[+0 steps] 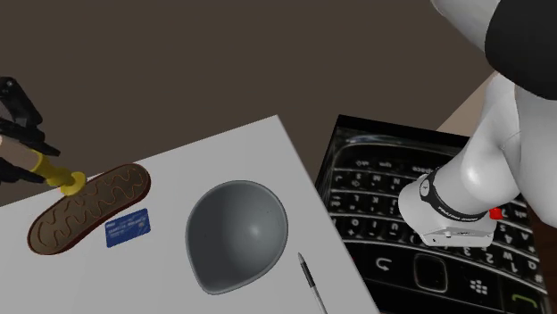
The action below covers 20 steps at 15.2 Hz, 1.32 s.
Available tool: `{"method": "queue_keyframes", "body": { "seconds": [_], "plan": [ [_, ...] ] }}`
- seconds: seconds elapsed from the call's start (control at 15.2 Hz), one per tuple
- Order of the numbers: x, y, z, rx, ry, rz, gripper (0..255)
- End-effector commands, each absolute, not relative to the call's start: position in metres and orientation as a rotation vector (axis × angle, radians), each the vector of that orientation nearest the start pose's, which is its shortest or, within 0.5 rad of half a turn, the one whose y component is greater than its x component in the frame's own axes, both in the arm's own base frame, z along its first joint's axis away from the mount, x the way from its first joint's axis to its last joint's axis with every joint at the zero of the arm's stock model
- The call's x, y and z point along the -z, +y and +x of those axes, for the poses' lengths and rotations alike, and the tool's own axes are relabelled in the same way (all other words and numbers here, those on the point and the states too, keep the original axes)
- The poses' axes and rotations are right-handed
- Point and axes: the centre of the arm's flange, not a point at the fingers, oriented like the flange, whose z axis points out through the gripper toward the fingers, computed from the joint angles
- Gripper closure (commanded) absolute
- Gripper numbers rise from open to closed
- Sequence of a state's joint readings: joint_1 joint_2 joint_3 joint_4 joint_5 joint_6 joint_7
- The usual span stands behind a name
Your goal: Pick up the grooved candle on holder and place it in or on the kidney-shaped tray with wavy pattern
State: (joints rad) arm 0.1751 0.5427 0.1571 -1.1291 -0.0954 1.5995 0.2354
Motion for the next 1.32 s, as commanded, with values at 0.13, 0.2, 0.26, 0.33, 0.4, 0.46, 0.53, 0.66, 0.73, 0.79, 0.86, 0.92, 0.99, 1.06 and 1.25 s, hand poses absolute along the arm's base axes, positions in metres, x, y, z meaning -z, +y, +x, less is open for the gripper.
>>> {"method": "queue_keyframes", "body": {
  "seconds": [0.13,0.2,0.26,0.33,0.4,0.46,0.53,0.66,0.73,0.79,0.86,0.92,0.99,1.06,1.25],
  "plan": [
    [-0.489,0.2,0.707,-0.096,-0.129,-3.169,255],
    [-0.484,0.2,0.707,-0.096,-0.129,-3.169,255],
    [-0.479,0.2,0.707,-0.096,-0.129,-3.169,255],
    [-0.474,0.2,0.707,-0.096,-0.129,-3.169,255],
    [-0.468,0.2,0.707,-0.096,-0.129,-3.169,255],
    [-0.463,0.2,0.707,-0.096,-0.129,-3.169,255],
    [-0.458,0.2,0.707,-0.096,-0.129,-3.169,255],
    [-0.447,0.2,0.707,-0.096,-0.129,-3.169,255],
    [-0.442,0.2,0.707,-0.096,-0.129,-3.169,255],
    [-0.437,0.2,0.707,-0.096,-0.129,-3.169,255],
    [-0.431,0.2,0.707,-0.096,-0.129,-3.169,255],
    [-0.426,0.2,0.707,-0.096,-0.129,-3.169,255],
    [-0.421,0.2,0.707,-0.096,-0.129,-3.169,255],
    [-0.416,0.2,0.707,-0.096,-0.129,-3.169,255],
    [-0.404,0.2,0.707,-0.096,-0.129,-3.169,255]
  ]
}}
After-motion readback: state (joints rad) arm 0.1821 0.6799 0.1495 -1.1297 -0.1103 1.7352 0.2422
